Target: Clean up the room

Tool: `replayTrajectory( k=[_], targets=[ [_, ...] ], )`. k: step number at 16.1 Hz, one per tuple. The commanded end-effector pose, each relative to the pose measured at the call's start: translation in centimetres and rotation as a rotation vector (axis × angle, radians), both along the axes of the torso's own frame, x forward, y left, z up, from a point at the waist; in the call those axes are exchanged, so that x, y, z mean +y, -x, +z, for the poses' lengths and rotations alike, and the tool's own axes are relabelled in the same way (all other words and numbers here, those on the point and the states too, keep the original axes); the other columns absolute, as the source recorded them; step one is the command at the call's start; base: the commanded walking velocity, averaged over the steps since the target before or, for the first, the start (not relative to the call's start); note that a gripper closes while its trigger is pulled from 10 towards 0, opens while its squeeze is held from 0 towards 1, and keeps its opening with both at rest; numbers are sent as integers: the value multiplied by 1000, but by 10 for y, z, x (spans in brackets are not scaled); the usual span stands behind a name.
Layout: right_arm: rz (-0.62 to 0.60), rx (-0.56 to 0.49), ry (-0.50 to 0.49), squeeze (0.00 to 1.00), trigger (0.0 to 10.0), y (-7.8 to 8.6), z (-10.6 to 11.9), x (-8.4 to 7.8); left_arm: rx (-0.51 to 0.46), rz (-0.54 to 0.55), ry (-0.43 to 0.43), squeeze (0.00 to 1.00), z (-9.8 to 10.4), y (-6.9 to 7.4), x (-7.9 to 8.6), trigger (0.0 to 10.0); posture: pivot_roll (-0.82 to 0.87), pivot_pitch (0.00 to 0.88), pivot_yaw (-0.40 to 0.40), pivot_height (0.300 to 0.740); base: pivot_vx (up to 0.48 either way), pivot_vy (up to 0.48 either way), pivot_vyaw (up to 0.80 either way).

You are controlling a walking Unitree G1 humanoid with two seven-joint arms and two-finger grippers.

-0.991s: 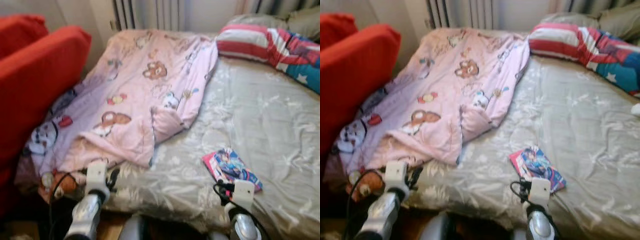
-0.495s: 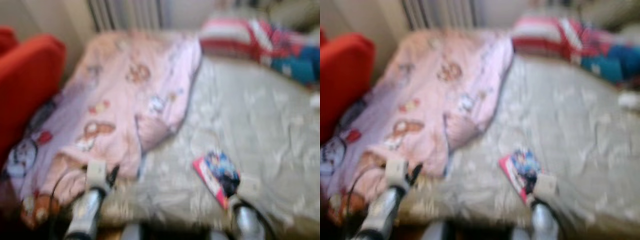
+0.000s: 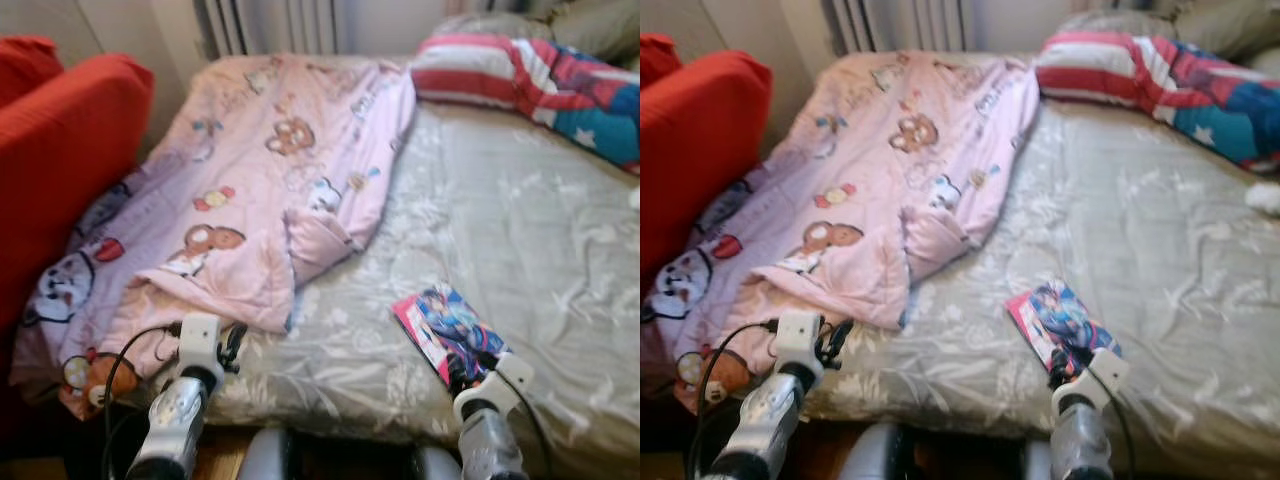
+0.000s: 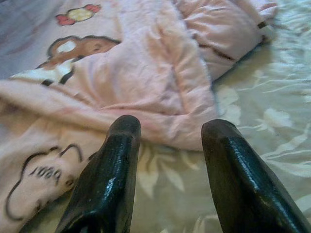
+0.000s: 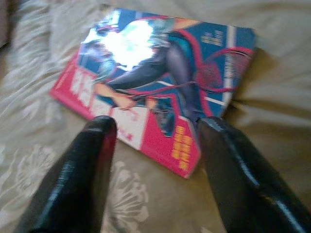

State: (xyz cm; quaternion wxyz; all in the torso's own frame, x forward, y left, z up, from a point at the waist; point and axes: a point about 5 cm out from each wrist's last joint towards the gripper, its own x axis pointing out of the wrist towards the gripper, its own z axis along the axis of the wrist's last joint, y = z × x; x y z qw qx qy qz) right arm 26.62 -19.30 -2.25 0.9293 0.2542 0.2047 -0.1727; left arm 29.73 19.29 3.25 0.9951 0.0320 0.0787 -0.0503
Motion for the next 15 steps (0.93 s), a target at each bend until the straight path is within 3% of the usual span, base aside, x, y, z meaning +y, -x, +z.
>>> replayTrajectory(
  k=[1, 4, 5, 6, 7, 10, 15],
  targets=[
    [-1, 17, -29, 1000, 10000, -2, -1, 5, 1, 11, -4, 0, 2, -1, 4, 10000, 112, 209, 94, 645, 0, 0, 0],
    [5, -9, -39, 1000, 10000, -10, 6, 5, -41, 4, -3, 0, 10, -3, 5, 10000, 130, 234, 93, 645, 0, 0, 0],
    [-20, -1, -86, 1000, 10000, -9, 4, 5, -59, 5, -7, 0, 13, -3, 7, 10000, 151, 263, 88, 645, 0, 0, 0],
    [-30, 3, -99, 847, 10000, -8, 3, 4, -66, 5, -8, 0, 14, -2, 8, 10000, 156, 269, 85, 645, 0, 0, 0],
    [-39, 18, -109, 0, 10000, -6, 1, 4, -96, 19, -8, 0, 19, -1, 11, 10000, 172, 285, 79, 645, 0, 0, 0],
    [-58, 9, -128, 0, 10000, -7, 2, 1, -129, 32, -10, 0, 25, 8, 16, 10000, 194, 325, 82, 645, 0, 0, 0],
    [-118, -26, -238, 0, 10000, -4, 0, -3, -156, 29, -34, 0, 43, 20, 26, 10000, 256, 385, 115, 645, 0, 0, 0]
  ],
)
